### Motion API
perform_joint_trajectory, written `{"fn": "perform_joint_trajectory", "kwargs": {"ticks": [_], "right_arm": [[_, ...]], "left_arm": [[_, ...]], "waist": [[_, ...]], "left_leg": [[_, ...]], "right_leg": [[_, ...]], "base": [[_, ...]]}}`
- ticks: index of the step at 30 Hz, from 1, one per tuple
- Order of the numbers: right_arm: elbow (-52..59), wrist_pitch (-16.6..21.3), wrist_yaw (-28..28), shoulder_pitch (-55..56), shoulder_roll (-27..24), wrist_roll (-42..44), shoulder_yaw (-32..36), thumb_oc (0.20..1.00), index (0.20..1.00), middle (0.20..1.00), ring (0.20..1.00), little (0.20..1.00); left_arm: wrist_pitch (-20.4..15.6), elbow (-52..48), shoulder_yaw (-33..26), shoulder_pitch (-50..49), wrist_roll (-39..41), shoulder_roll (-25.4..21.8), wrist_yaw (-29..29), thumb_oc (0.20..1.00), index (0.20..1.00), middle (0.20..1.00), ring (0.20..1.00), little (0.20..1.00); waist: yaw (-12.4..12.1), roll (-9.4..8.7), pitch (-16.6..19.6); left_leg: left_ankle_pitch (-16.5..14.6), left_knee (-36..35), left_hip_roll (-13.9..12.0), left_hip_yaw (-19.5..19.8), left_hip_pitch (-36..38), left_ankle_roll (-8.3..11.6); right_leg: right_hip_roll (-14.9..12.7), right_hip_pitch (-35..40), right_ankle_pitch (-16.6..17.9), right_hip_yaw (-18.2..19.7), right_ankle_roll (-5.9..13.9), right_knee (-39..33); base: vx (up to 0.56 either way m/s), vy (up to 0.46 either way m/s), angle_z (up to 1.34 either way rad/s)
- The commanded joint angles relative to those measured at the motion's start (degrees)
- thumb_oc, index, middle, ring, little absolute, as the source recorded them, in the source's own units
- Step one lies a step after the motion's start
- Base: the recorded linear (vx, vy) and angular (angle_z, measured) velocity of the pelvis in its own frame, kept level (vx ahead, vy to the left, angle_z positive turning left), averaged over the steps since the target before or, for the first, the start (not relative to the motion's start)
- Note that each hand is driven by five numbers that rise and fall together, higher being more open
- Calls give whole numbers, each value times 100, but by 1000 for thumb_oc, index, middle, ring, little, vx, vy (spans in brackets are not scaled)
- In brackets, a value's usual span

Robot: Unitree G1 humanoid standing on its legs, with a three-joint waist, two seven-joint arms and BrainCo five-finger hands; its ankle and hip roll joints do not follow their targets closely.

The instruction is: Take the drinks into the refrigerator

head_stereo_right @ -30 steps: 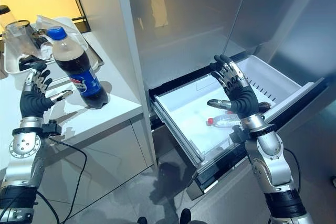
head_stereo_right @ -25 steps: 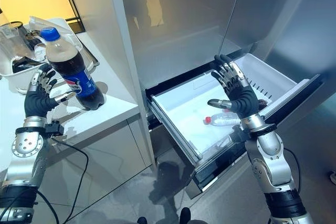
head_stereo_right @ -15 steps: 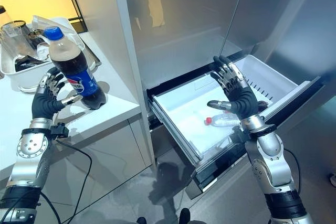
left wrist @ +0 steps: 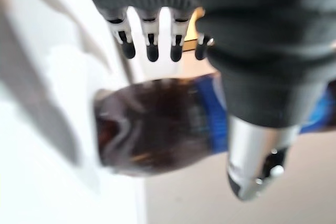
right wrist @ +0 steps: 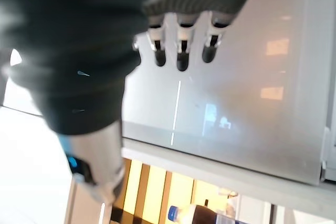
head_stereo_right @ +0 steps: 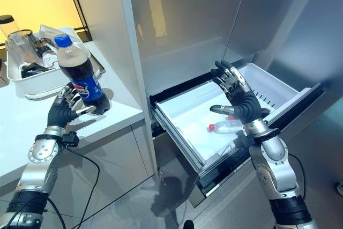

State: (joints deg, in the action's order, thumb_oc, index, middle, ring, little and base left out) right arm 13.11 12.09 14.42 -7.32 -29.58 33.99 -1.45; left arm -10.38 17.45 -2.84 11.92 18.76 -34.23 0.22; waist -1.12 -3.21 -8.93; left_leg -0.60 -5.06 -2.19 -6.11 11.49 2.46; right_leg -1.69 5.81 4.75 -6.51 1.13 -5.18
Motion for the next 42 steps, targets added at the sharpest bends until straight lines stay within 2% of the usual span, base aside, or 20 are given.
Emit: {"fn": "perform_joint_trajectory", "kwargs": {"ticks": [1,17,25,26,27,28,42], "right_arm": [[376,138,-11,-127,75,142,90,1000,1000,1000,1000,1000],[439,112,2,-71,98,182,17,1000,1000,1000,1000,1000],[484,109,25,18,98,137,45,1000,1000,1000,1000,1000],[490,111,25,28,110,135,57,1000,1000,1000,1000,1000],[512,104,34,48,122,133,60,1000,1000,1000,1000,1000],[518,93,50,80,137,133,74,1000,1000,1000,1000,1000],[523,84,88,253,246,87,175,1000,1000,1000,1000,1000]], "left_arm": [[-120,434,208,884,-281,-16,19,1000,1000,1000,1000,1000],[-86,852,648,1763,-605,193,291,1000,1000,1000,1000,1000],[-60,902,657,1756,-792,267,351,1000,1000,1000,1000,1000],[-55,916,652,1729,-807,276,341,827,827,827,827,827],[-47,914,631,1699,-856,272,337,473,473,473,473,473],[-44,913,603,1658,-893,274,354,200,200,200,200,200],[-20,824,385,1289,-1061,359,326,200,200,200,200,200]], "waist": [[62,20,-28],[144,-10,-46],[159,0,-62],[165,-1,-61],[167,0,-59],[170,-3,-58],[159,-19,-37]], "left_leg": [[-409,6,-2,31,126,-2],[-401,6,-9,24,91,-4],[-401,6,-7,20,77,-2],[-403,6,-8,16,76,-2],[-408,6,-10,11,79,-2],[-411,6,-11,12,81,-3],[-415,6,-23,6,96,23]], "right_leg": [[-141,68,-389,-65,448,533],[-101,34,-378,-34,450,517],[-85,30,-366,-22,444,498],[-81,28,-366,-18,444,492],[-80,26,-364,-4,445,485],[-75,27,-364,11,443,473],[-52,78,-375,-8,421,447]], "base": [[0,0,0],[0,0,0],[0,0,0],[0,0,0],[0,0,0],[0,0,0],[2,-2,-1]]}}
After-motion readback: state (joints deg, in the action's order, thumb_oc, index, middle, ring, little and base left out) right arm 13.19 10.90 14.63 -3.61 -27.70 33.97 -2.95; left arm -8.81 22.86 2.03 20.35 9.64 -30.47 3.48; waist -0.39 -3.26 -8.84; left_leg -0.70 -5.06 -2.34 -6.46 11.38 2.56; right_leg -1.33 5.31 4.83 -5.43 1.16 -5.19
